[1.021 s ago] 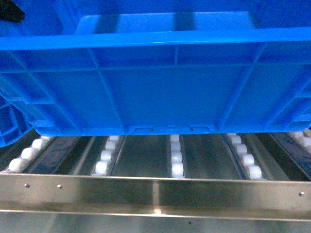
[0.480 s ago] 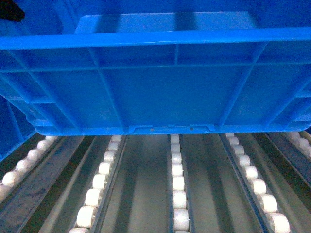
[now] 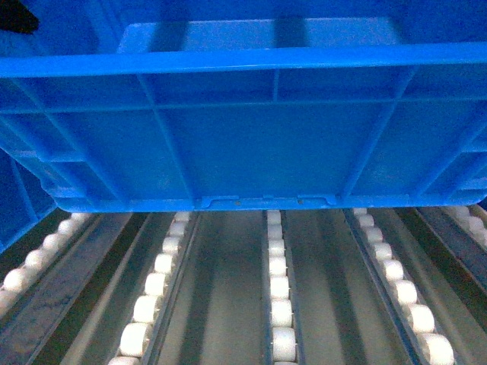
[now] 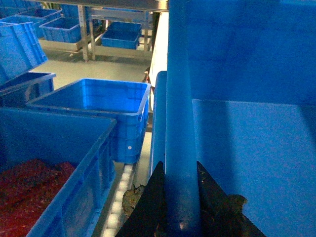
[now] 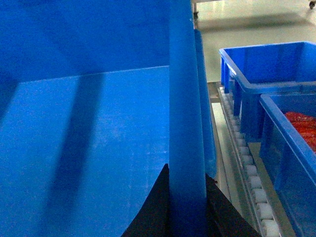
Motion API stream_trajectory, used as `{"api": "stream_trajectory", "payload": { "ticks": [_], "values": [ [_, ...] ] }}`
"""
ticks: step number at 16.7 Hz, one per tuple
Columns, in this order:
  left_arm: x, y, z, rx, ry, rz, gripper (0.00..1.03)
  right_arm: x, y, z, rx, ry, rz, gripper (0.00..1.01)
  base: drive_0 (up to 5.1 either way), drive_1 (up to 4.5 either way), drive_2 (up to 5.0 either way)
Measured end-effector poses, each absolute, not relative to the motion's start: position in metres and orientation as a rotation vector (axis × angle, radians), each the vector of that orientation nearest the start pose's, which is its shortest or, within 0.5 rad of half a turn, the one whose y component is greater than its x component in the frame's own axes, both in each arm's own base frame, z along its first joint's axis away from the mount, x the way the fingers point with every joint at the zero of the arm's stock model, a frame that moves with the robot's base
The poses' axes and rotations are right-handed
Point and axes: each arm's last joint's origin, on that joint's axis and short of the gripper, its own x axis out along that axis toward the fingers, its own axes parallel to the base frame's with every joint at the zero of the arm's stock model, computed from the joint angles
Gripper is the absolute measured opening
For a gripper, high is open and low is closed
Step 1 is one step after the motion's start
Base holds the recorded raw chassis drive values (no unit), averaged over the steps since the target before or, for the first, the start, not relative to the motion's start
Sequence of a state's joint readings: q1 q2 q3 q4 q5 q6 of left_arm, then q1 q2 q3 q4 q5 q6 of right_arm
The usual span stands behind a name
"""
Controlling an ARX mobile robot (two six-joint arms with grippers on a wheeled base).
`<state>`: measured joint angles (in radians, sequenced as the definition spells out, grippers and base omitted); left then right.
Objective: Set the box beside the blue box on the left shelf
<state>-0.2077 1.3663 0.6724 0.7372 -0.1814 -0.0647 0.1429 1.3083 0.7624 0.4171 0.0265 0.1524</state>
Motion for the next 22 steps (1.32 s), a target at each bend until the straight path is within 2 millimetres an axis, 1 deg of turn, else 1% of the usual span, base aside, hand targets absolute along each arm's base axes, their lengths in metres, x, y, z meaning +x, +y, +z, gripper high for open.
{"api": "stream_trajectory", "payload": {
  "ticks": [22],
  "values": [
    [0.2841,-0.0545,0.2556,-0.073,-0.042,-0.028,0.1,0.2851,0.0402,0.2701,0.141,0.137,0.106,0.08,0.0,0.0,0.0]
  ]
}}
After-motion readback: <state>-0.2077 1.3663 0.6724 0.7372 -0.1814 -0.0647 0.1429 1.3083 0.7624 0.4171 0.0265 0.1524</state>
